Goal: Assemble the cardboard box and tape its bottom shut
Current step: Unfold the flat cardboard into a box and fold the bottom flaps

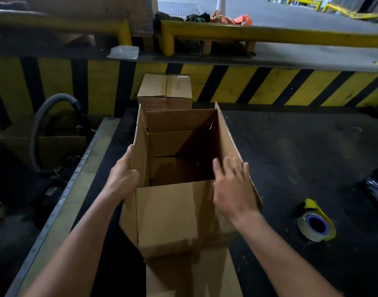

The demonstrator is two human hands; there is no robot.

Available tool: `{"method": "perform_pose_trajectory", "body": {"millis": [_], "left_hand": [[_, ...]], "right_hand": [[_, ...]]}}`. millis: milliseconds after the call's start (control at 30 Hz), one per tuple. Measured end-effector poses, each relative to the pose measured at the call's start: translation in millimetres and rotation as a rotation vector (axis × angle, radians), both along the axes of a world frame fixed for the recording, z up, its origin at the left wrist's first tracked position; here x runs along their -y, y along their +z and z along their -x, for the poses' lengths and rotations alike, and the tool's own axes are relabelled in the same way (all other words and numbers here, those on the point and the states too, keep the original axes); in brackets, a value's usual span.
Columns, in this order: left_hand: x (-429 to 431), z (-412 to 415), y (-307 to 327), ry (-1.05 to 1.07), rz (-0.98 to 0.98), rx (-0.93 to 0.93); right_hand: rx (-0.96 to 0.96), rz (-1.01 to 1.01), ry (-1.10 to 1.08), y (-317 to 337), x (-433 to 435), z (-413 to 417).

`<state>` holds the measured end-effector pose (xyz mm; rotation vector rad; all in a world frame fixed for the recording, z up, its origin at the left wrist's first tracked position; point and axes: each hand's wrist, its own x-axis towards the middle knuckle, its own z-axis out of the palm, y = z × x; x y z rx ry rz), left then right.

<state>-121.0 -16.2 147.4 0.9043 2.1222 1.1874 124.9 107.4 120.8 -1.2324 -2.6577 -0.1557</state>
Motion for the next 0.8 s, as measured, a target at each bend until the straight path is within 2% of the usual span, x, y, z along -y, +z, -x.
{"method": "perform_pose_trajectory", "body": {"millis": [67,167,233,433,700,800], "left_hand": [[1.3,1.1,-0.6,-0.001,0.006,0.002],[4.0,4.6,1.9,0.006,0.019,0.022],[4.9,6.4,3.6,0.003,0.026,0.055],[2.7,8.9,4.5,-0.026,0.056,0.169],[-5.8,9.4,5.1,-0.047,0.018,0.191],[-13.0,13.0,5.0,-0.006,0.03,0.172]], "right_hand": [[0.057,0.081,0.07,-21.0,18.5,5.8],[0.073,0.365,0.032,-49.3,26.0,7.7],[0.08,0.464,0.018,-63.0,24.0,6.5],[0.12,0.545,0.025,-79.3,16.9,5.1],[0.122,0.599,0.011,-75.9,19.0,7.6],[0.061,0.656,-0.018,-58.6,8.6,23.6]]}}
